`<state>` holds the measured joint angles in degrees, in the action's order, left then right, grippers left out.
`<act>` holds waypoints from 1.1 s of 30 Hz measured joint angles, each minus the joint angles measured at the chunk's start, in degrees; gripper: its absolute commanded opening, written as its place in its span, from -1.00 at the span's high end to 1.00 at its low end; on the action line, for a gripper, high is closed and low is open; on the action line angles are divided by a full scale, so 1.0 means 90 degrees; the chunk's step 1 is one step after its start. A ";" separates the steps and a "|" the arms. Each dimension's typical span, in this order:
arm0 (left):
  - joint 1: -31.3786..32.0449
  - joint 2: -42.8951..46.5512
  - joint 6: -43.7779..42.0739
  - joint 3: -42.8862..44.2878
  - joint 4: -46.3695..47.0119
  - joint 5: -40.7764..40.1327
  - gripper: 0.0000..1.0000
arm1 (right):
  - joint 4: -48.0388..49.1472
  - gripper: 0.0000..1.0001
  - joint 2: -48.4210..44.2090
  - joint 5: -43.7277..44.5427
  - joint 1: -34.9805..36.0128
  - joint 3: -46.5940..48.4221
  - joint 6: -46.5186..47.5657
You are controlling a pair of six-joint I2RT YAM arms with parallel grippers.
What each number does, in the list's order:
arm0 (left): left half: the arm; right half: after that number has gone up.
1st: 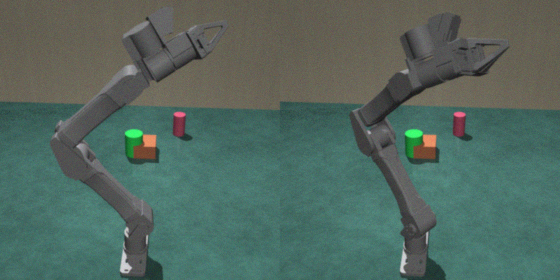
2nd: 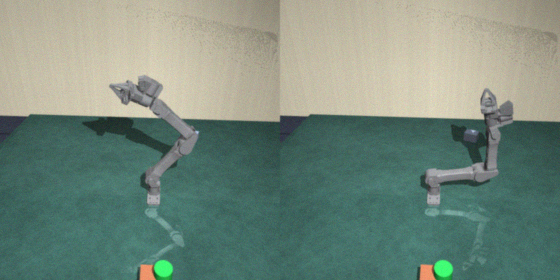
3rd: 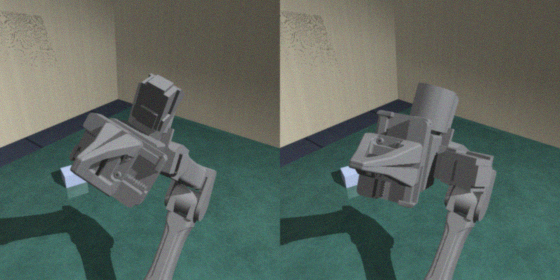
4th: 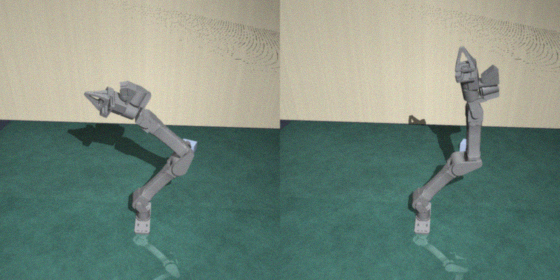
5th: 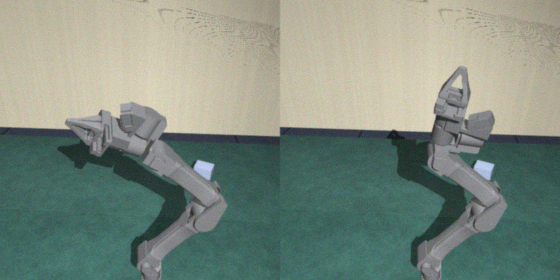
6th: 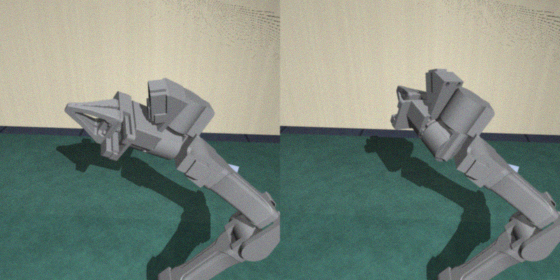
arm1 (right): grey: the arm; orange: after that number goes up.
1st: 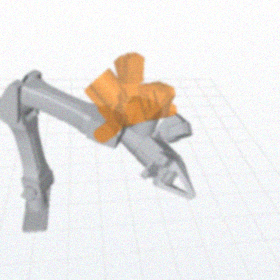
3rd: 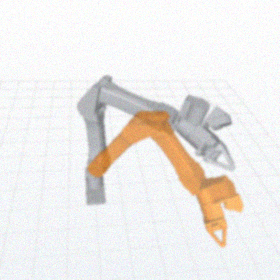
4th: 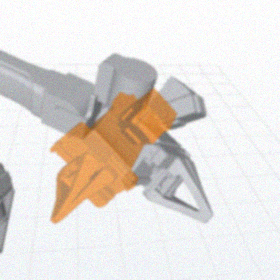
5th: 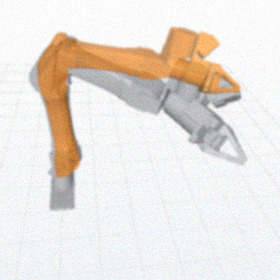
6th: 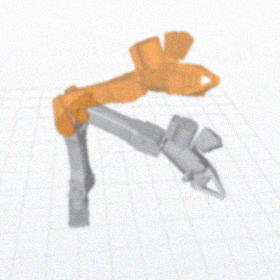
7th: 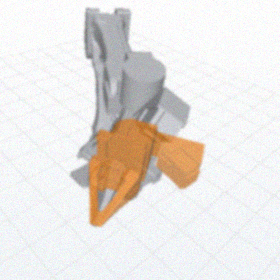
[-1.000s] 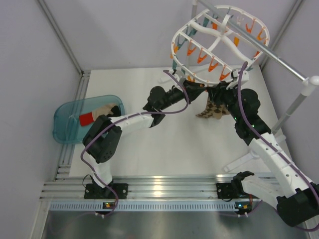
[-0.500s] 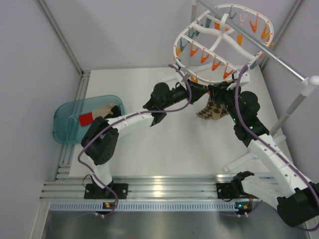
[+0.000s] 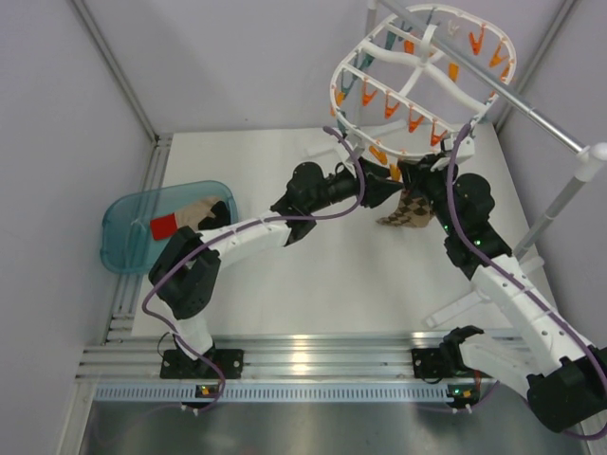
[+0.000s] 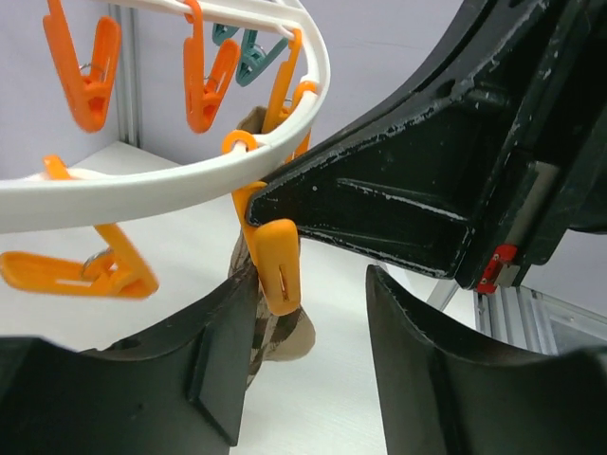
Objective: Clip the socks to the hanger
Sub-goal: Open the clamp at the hanger.
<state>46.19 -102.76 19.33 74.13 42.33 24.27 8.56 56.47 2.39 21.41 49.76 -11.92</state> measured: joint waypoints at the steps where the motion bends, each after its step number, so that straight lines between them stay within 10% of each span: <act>1: 0.0002 0.0034 0.0000 -0.0061 -0.0002 0.0000 -0.11 | -0.0002 1.00 0.0000 -0.0063 -0.0024 0.0000 -0.0097; 19: 0.0095 0.0112 -0.0238 -0.0194 -0.0092 -0.0571 -0.01 | -0.0146 1.00 -0.0248 -0.0787 -0.0165 0.0000 -0.0957; 23: 0.0095 0.0109 -0.0284 -0.0102 -0.0090 -0.0578 0.54 | -0.0143 1.00 -0.0270 -0.0865 -0.0187 0.0000 -0.0971; 33: 0.0119 0.0109 -0.0452 -0.0095 -0.0131 -0.0559 1.00 | -0.0556 -0.02 -0.0279 -0.1022 -0.0321 0.0104 -0.1093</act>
<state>47.27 -101.78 15.27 73.28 41.15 19.25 3.55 53.95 -6.81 18.52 50.70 -21.76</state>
